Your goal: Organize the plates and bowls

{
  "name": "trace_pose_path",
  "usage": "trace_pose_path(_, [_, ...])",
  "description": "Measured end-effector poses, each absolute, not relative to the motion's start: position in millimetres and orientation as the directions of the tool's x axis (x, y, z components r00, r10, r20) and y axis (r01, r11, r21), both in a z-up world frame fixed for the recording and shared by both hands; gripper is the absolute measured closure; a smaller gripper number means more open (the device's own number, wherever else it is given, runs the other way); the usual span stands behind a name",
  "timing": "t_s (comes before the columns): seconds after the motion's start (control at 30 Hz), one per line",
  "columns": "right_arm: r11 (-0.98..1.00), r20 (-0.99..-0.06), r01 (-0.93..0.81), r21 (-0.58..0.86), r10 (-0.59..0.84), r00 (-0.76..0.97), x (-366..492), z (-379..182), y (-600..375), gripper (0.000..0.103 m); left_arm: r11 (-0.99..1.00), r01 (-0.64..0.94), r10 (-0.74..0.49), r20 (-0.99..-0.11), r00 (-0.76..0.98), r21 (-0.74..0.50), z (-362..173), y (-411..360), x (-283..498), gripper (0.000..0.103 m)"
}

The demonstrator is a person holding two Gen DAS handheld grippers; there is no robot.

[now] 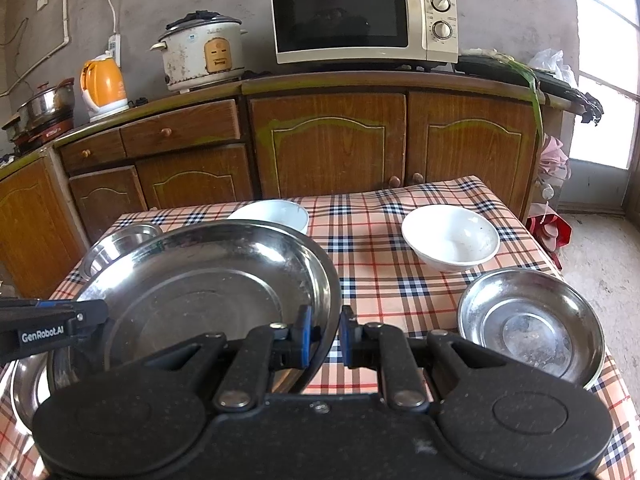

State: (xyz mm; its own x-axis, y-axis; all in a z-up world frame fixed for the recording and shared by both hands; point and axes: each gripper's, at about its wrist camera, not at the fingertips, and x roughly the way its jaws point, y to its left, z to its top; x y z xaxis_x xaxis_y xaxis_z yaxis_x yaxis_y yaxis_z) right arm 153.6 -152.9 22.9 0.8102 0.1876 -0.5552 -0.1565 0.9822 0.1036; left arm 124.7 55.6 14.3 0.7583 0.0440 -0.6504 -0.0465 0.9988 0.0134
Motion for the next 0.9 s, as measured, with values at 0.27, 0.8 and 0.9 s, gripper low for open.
trace_pose_path(0.27, [0.982, -0.557, -0.16, 0.105, 0.191, 0.808, 149, 21, -152, 0.083, 0.999, -0.047, 0.045, -0.652, 0.757, 0.014, 14, 57, 121, 0.082])
trace_pose_path(0.8, [0.981, -0.559, -0.163, 0.108, 0.196, 0.806, 140, 18, -152, 0.083, 0.999, -0.049, 0.044, -0.655, 0.754, 0.011, 10, 59, 116, 0.082])
trace_pose_path(0.9, [0.98, -0.561, -0.164, 0.109, 0.197, 0.804, 138, 16, -153, 0.083, 0.999, -0.049, 0.044, -0.659, 0.751, 0.011, 8, 59, 115, 0.082])
